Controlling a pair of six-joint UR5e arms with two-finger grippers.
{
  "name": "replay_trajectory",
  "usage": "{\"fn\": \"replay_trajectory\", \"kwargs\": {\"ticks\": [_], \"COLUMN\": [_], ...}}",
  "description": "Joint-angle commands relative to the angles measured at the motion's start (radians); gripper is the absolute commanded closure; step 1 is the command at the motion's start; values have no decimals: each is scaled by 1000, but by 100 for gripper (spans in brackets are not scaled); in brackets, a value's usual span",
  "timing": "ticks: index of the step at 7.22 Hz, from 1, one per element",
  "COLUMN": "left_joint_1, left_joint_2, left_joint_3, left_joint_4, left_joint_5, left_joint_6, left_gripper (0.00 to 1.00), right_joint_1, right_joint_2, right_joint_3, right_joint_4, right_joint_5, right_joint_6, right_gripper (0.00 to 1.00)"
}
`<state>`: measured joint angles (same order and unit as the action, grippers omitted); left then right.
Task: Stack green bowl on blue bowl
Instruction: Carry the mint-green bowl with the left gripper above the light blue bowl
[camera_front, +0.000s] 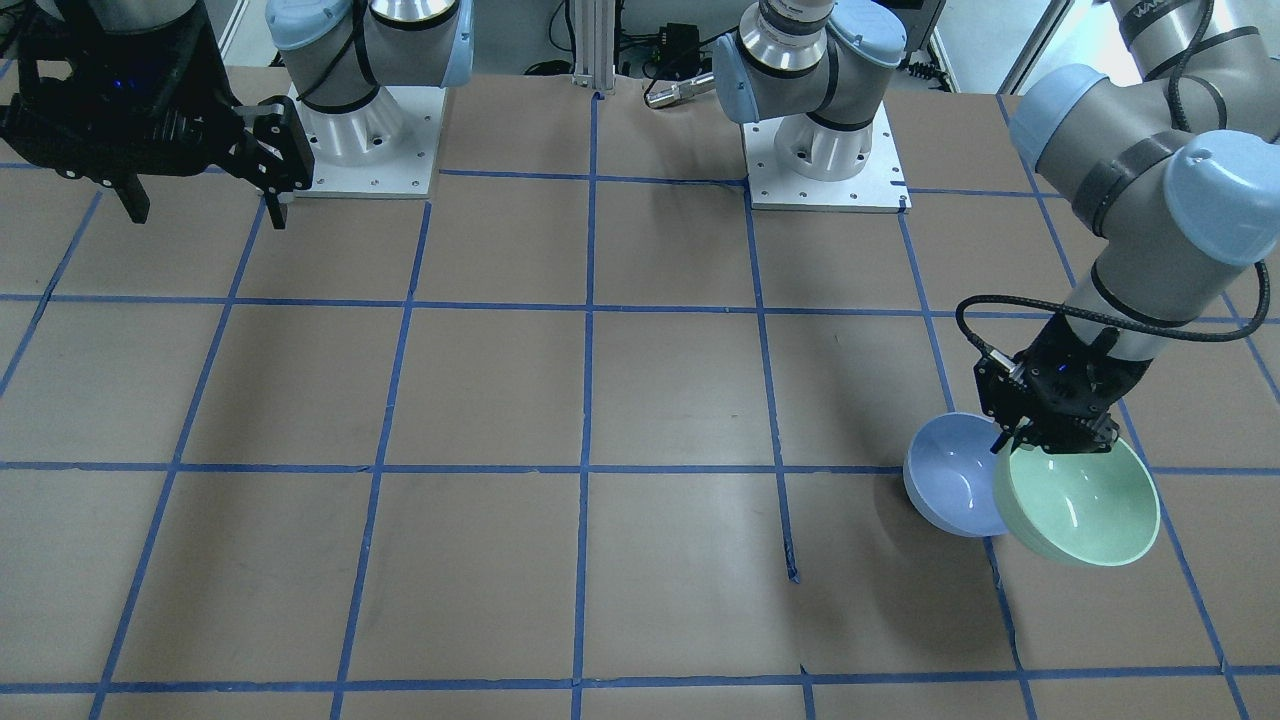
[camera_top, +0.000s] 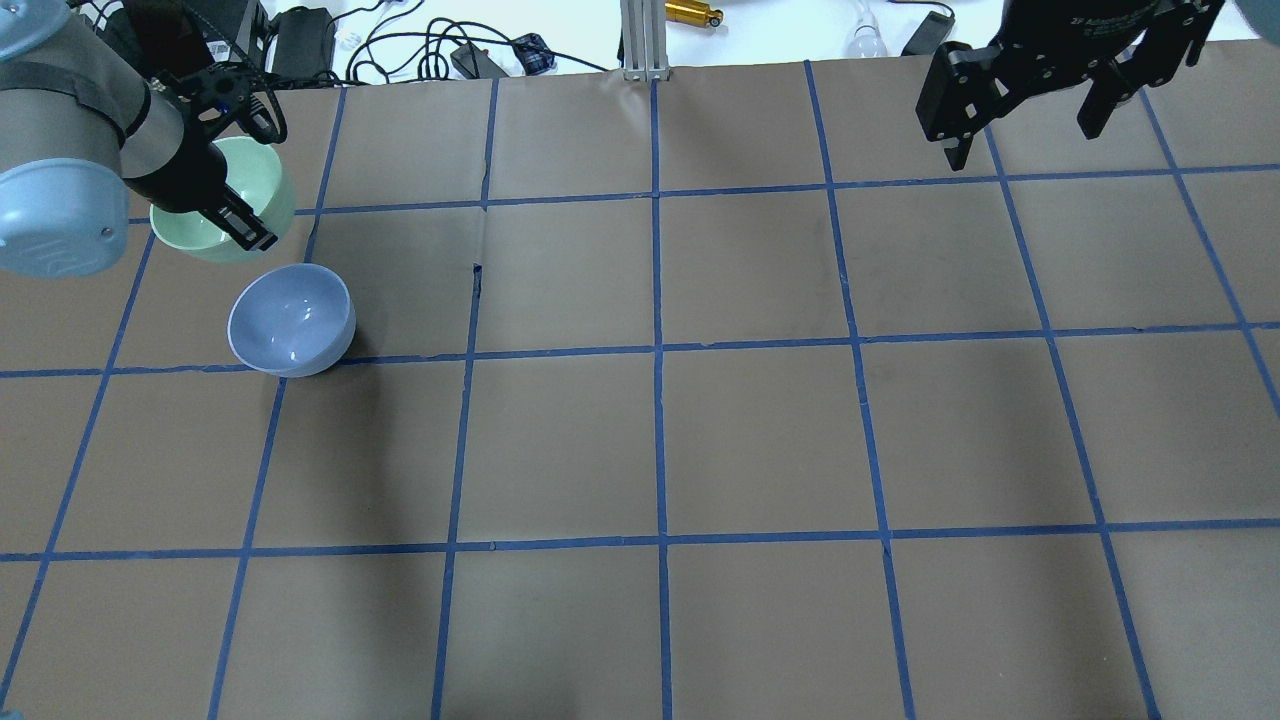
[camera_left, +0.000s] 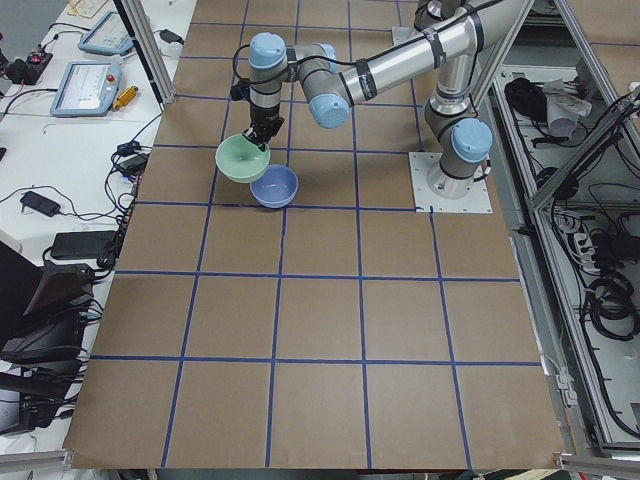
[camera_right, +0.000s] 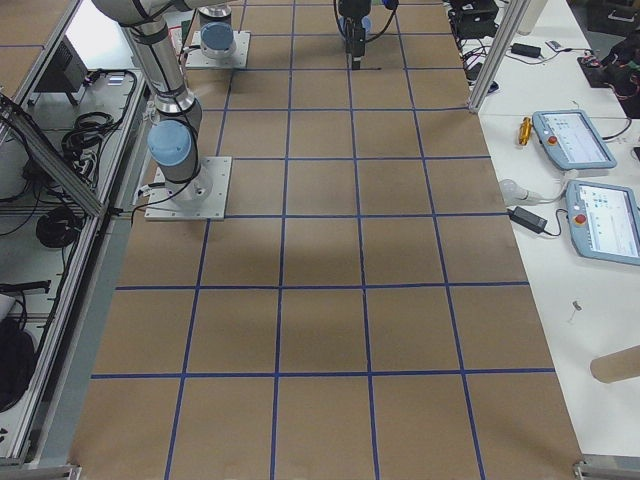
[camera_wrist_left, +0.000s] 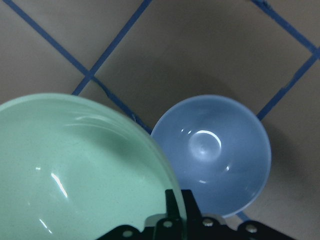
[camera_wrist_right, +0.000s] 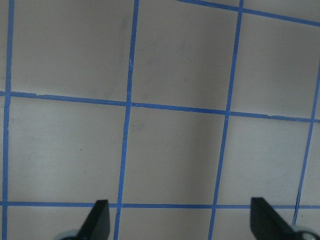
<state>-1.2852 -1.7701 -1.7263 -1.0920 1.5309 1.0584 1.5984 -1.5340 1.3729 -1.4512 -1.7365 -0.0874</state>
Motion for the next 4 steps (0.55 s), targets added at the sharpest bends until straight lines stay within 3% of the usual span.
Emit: {"fn": "replay_trajectory", "kwargs": {"ticks": [1, 4], "left_joint_1": [-8, -6], "left_joint_2": [3, 1], "left_joint_3": [-85, -140], "left_joint_4": [18, 37], "left_joint_5": [0, 5], "left_joint_6": [-38, -35], "left_gripper": [100, 100], "right_joint_1": [-2, 0], "right_joint_2": [0, 0], "right_joint_3": [0, 0], "right_joint_4": [0, 0], "right_joint_5": [0, 0], "right_joint_6": [0, 0], "right_gripper": [0, 0]}}
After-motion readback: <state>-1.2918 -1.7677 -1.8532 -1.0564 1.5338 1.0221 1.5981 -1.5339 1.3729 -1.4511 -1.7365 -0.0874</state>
